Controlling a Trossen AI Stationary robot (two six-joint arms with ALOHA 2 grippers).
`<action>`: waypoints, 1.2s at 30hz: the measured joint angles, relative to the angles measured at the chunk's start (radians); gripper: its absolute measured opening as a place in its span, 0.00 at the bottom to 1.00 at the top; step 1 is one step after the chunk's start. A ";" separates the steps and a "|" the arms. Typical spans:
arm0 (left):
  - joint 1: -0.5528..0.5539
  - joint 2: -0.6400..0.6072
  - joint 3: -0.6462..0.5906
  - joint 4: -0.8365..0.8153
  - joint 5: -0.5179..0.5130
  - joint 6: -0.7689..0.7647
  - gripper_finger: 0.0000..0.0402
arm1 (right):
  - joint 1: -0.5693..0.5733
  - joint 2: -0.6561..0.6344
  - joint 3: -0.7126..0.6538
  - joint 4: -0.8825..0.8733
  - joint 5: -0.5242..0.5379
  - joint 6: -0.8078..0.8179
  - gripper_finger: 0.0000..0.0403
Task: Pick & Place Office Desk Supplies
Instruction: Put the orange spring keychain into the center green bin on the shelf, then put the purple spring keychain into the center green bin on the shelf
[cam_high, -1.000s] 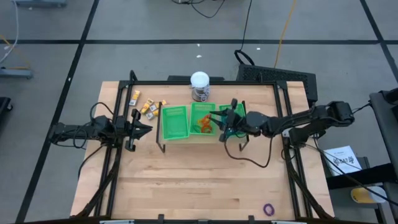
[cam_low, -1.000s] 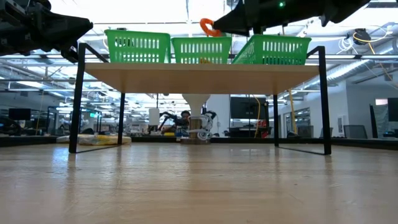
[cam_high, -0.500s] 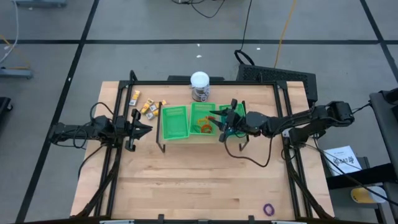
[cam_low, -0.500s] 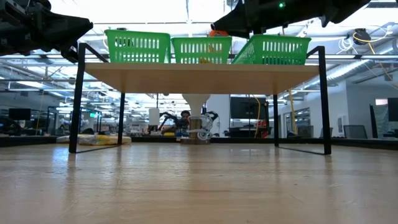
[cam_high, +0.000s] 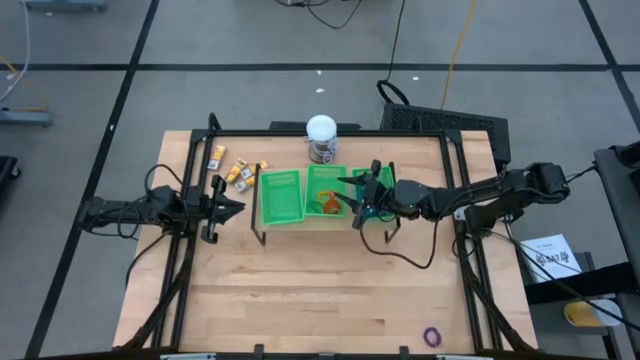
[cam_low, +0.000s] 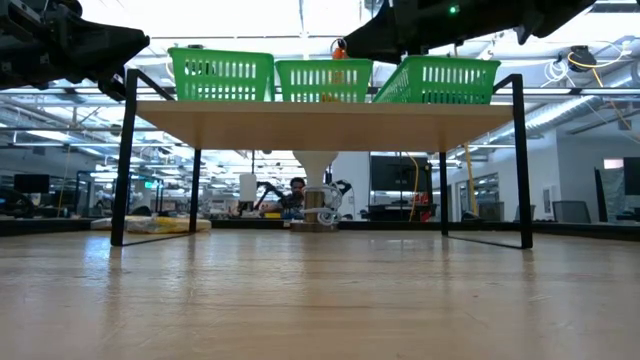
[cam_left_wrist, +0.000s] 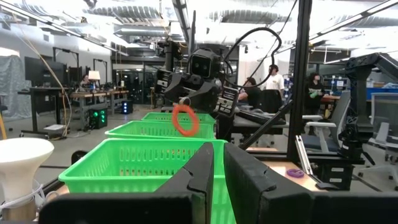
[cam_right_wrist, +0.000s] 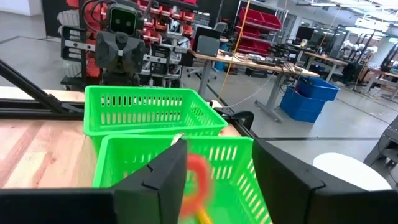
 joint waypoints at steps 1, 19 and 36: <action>0.000 0.000 0.000 0.000 0.000 0.000 0.11 | 0.000 0.000 0.000 -0.005 0.000 0.000 0.45; 0.000 0.000 0.000 0.000 0.000 0.000 0.11 | 0.088 -0.043 -0.001 -0.049 0.008 -0.112 0.62; 0.000 0.000 0.000 0.000 0.000 0.000 0.11 | 0.749 -0.253 -0.001 -0.298 -0.274 0.202 0.62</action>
